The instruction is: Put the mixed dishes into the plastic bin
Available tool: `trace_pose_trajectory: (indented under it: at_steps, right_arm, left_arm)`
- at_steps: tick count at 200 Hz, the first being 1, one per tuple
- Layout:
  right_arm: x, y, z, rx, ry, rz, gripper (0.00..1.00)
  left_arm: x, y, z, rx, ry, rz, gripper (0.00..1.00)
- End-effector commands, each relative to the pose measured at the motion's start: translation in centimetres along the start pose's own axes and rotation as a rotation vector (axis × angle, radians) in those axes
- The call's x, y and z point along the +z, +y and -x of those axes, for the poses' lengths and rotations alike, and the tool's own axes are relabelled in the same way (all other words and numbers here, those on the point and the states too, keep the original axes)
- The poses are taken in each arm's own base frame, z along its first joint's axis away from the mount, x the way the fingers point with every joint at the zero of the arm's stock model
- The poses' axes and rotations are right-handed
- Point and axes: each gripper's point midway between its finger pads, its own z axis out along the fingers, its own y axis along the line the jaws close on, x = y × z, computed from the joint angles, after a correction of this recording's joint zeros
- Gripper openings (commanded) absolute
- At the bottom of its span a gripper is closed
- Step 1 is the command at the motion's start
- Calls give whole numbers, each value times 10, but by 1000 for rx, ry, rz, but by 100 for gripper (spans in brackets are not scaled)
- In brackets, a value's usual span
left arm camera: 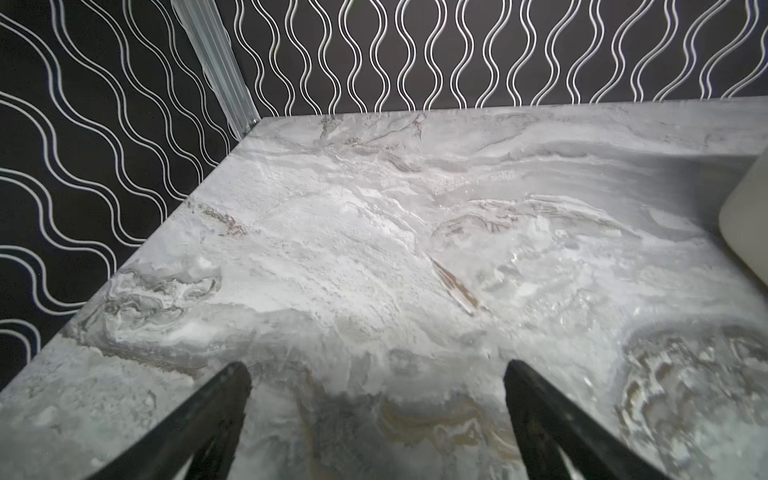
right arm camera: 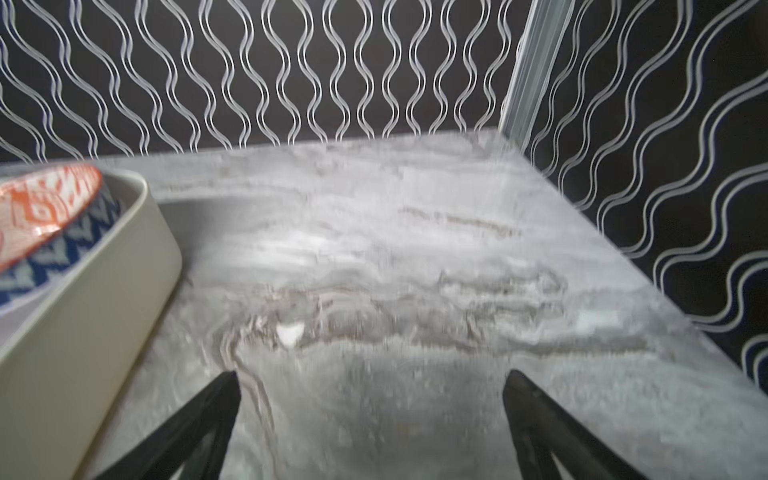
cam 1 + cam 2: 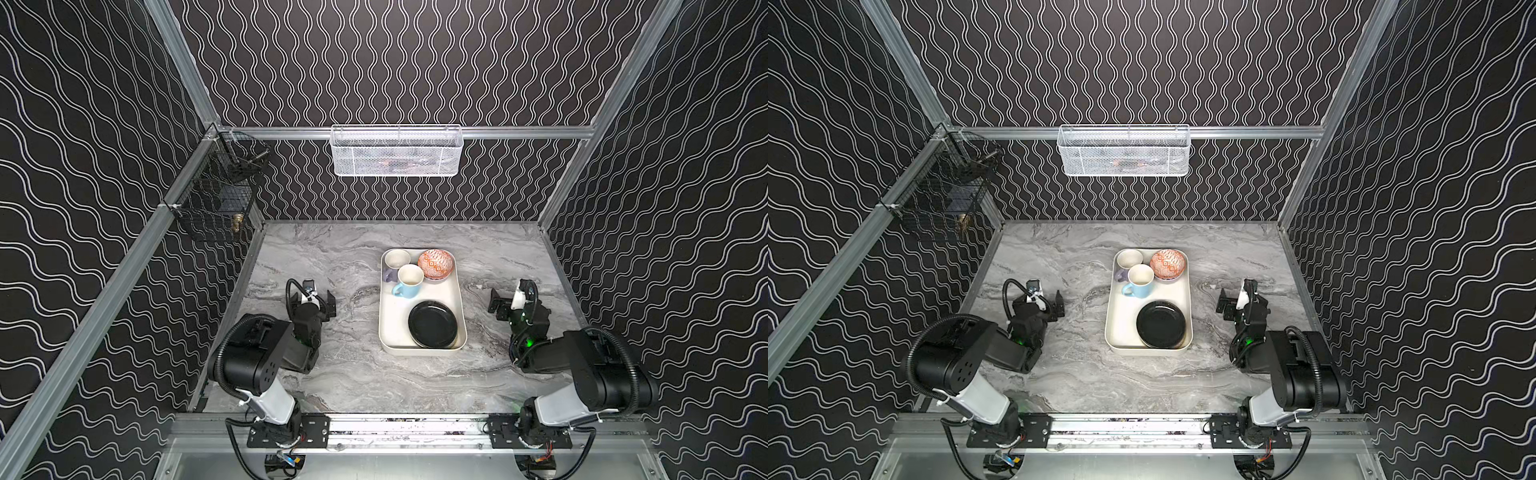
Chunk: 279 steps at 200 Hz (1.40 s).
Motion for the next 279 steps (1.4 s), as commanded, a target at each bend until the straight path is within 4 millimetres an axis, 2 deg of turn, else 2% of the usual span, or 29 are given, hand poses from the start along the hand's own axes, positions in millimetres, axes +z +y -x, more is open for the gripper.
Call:
trace_pose_trajectory:
  at_steps: [1,31,279]
  right_arm:
    - [7,-8,16,41,-39,-10,100]
    - [7,-9,17,46,-46,-3,100]
    - [6,-10,17,38,-47,-8,100]
  left_arm:
    - [2,-10,5,-12,-7,-72,99]
    - [3,-7,12,-16,-44,-69,99]
    - [1,-7,12,-17,-46,-68,99]
